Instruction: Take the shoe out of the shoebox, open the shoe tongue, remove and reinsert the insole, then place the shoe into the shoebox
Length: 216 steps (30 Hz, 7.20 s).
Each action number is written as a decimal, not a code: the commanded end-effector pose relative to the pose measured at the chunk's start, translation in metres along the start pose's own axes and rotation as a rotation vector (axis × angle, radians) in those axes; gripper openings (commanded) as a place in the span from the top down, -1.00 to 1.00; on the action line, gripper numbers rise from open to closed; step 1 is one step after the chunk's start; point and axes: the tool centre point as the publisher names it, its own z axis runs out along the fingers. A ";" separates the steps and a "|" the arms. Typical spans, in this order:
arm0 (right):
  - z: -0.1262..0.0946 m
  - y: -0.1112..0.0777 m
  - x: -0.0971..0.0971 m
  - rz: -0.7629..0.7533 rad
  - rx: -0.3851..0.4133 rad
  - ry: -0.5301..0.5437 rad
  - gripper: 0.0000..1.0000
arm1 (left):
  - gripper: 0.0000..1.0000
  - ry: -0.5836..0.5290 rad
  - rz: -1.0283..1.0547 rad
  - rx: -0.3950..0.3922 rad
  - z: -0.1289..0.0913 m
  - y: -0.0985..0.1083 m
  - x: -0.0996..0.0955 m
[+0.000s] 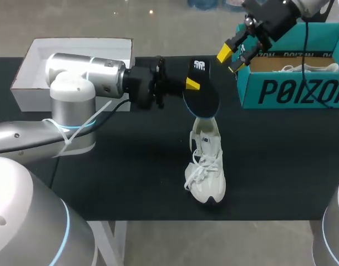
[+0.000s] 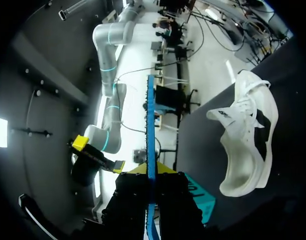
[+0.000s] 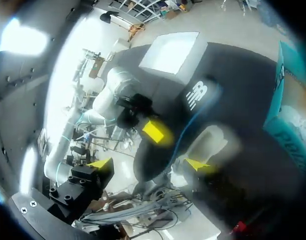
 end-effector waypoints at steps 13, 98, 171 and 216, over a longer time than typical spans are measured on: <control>-0.055 -0.019 0.099 -0.202 0.097 -0.664 -1.00 | 1.00 0.018 -0.028 0.040 0.010 0.008 0.009; -0.040 -0.015 0.104 -0.263 0.117 -0.733 -1.00 | 1.00 -0.380 -1.600 0.396 0.009 0.024 -0.007; -0.022 -0.031 0.119 -0.236 0.089 -0.798 -1.00 | 1.00 -0.292 -2.655 0.300 0.010 0.046 -0.013; -0.021 -0.048 0.125 -0.182 0.038 -0.802 -1.00 | 1.00 -0.101 -2.217 0.166 0.014 0.038 -0.031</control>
